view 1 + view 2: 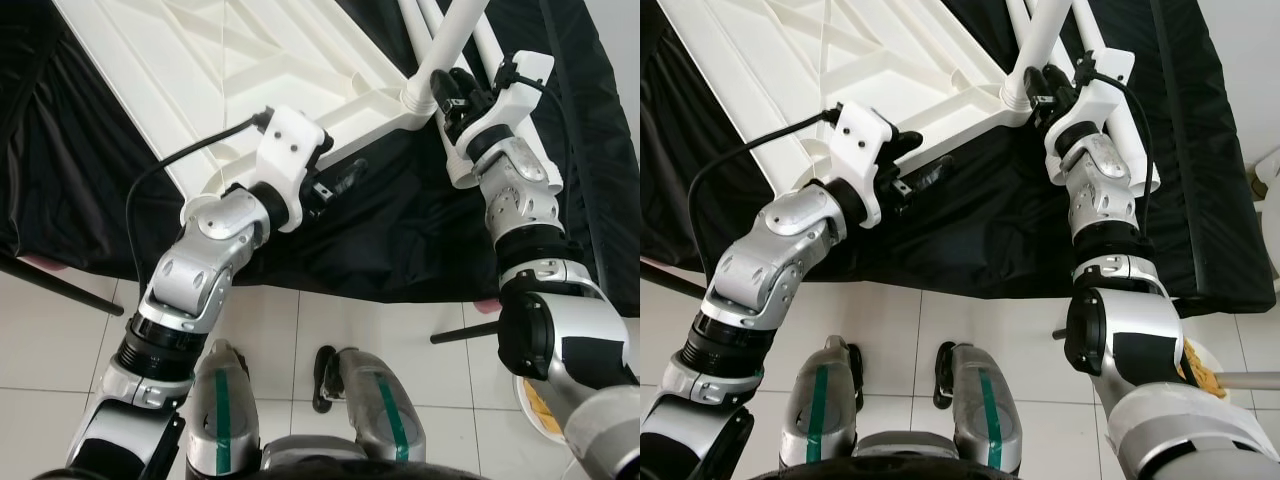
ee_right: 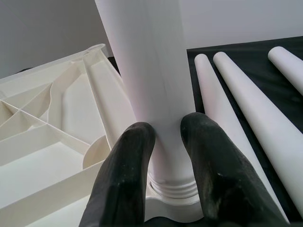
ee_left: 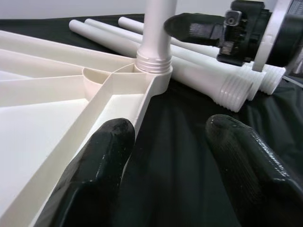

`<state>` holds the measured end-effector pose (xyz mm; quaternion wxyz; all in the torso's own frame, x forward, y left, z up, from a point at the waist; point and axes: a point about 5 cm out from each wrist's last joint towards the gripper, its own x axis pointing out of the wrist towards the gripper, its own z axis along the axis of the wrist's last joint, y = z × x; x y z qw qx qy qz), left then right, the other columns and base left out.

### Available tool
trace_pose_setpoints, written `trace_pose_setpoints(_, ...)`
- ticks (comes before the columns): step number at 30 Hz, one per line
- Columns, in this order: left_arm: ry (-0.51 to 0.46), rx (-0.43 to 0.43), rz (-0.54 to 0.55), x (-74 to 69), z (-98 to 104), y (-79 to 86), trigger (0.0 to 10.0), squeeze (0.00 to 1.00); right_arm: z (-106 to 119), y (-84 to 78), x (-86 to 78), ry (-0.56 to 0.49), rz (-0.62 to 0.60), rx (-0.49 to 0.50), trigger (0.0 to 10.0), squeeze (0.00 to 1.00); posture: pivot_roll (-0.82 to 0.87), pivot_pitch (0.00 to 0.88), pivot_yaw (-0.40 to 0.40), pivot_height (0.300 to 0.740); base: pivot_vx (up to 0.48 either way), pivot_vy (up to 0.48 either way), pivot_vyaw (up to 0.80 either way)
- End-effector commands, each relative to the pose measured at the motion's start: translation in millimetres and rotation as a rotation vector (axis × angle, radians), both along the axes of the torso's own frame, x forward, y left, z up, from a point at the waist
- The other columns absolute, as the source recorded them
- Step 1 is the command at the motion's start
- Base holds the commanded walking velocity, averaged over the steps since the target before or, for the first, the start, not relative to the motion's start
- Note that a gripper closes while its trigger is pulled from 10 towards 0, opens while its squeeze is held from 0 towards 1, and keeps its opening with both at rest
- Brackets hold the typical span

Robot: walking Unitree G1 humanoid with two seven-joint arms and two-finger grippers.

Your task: Building children table

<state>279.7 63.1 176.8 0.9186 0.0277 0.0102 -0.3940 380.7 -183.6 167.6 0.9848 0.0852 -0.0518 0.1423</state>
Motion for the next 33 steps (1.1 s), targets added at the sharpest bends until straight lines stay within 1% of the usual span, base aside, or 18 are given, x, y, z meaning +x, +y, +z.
trace_pose_setpoints(1, -0.012, 0.004, 0.058, 4.6, 1, 3.4, 10.0, 0.00, -5, 3.3, 0.5, 0.022, 0.017, -0.008, 10.0, 0.00, 0.09, 0.102, -0.081, 0.740, 0.000, 0.000, 0.00)
trace_pose_setpoints(2, -0.025, 0.014, 0.116, 11.7, 3, 13.6, 10.0, 0.00, -5, 4.5, 0.0, 0.017, 0.024, -0.006, 10.0, 0.00, 0.09, 0.103, -0.083, 0.740, 0.000, 0.000, 0.00)
trace_pose_setpoints(4, -0.025, 0.014, 0.116, 11.7, 3, 13.6, 10.0, 0.00, -5, 4.5, 0.0, 0.017, 0.024, -0.006, 10.0, 0.00, 0.09, 0.103, -0.083, 0.740, 0.000, 0.000, 0.00)
trace_pose_setpoints(5, -0.034, 0.030, 0.157, 16.4, 4, 23.4, 10.0, 0.00, -7, 5.7, -1.7, 0.011, 0.033, -0.005, 10.0, 0.00, 0.09, 0.104, -0.083, 0.740, 0.000, 0.000, 0.00)
trace_pose_setpoints(6, -0.034, 0.030, 0.157, 16.4, 4, 23.4, 10.0, 0.00, -7, 5.7, -1.7, 0.011, 0.033, -0.005, 10.0, 0.00, 0.09, 0.104, -0.083, 0.740, 0.000, 0.000, 0.00)
trace_pose_setpoints(7, -0.042, 0.048, 0.188, 19.7, 5, 34.3, 10.0, 0.00, -9, 7.3, -5.2, -0.001, 0.050, -0.001, 10.0, 0.00, 0.09, 0.103, -0.086, 0.740, 0.000, 0.000, 0.00)
trace_pose_setpoints(8, -0.042, 0.048, 0.188, 19.7, 5, 34.3, 10.0, 0.00, -9, 7.3, -5.2, -0.001, 0.050, -0.001, 10.0, 0.00, 0.09, 0.103, -0.086, 0.740, 0.000, 0.000, 0.00)
trace_pose_setpoints(9, -0.053, 0.087, 0.204, 21.0, 5, 45.2, 10.0, 0.00, -12, 9.0, -11.9, -0.020, 0.074, -0.001, 10.0, 0.00, 0.10, 0.103, -0.091, 0.740, 0.000, 0.000, 0.00)
trace_pose_setpoints(11, -0.053, 0.087, 0.204, 21.0, 5, 45.2, 10.0, 0.00, -12, 9.0, -11.9, -0.020, 0.074, -0.001, 10.0, 0.00, 0.10, 0.103, -0.091, 0.740, 0.000, 0.000, 0.00)
trace_pose_setpoints(13, -0.062, 0.148, 0.234, 23.0, 4, 62.0, 10.0, 0.00, -18, 12.8, -28.1, -0.054, 0.126, -0.015, 10.0, 0.00, 0.10, 0.105, -0.095, 0.740, 0.000, 0.000, 0.00)
trace_pose_setpoints(17, -0.061, 0.169, 0.243, 23.8, 4, 66.8, 10.0, 0.00, -20, 14.5, -34.7, -0.064, 0.148, -0.024, 10.0, 0.00, 0.10, 0.105, -0.095, 0.740, 0.000, 0.000, 0.00)
trace_pose_setpoints(21, -0.051, 0.224, 0.273, 25.7, 1, 83.3, 10.0, 0.00, -24, 20.3, -62.1, -0.091, 0.216, -0.030, 10.0, 0.00, 0.10, 0.101, -0.092, 0.740, 0.000, 0.000, 0.00)
trace_pose_setpoints(22, -0.051, 0.224, 0.273, 25.7, 1, 83.3, 10.0, 0.00, -24, 20.3, -62.1, -0.091, 0.216, -0.030, 10.0, 0.00, 0.10, 0.101, -0.092, 0.740, 0.000, 0.000, 0.00)
trace_pose_setpoints(25, -0.041, 0.261, 0.279, 25.6, -1, 91.8, 10.0, 0.00, -24, 24.4, -77.2, -0.095, 0.254, -0.022, 10.0, 0.00, 0.10, 0.098, -0.090, 0.740, 0.000, 0.000, 0.00)
trace_pose_setpoints(27, -0.041, 0.261, 0.279, 25.6, -1, 91.8, 10.0, 0.00, -24, 24.4, -77.2, -0.095, 0.254, -0.022, 10.0, 0.00, 0.10, 0.098, -0.090, 0.740, 0.000, 0.000, 0.00)
trace_pose_setpoints(29, -0.033, 0.300, 0.284, 26.2, -3, 97.6, 10.0, 0.00, -21, 28.6, -88.7, -0.098, 0.287, 0.000, 10.0, 0.00, 0.10, 0.093, -0.087, 0.740, 0.000, 0.000, 0.00)
trace_pose_setpoints(32, -0.032, 0.322, 0.285, 26.8, -4, 99.5, 10.0, 0.00, -19, 30.9, -94.4, -0.098, 0.307, 0.011, 10.0, 0.00, 0.10, 0.092, -0.086, 0.740, 0.000, 0.000, 0.00)
trace_pose_setpoints(33, -0.036, 0.363, 0.281, 27.2, -6, 100.5, 10.0, 0.00, -16, 32.8, -98.7, -0.101, 0.324, 0.013, 10.0, 0.00, 0.09, 0.089, -0.084, 0.740, 0.000, 0.000, 0.00)
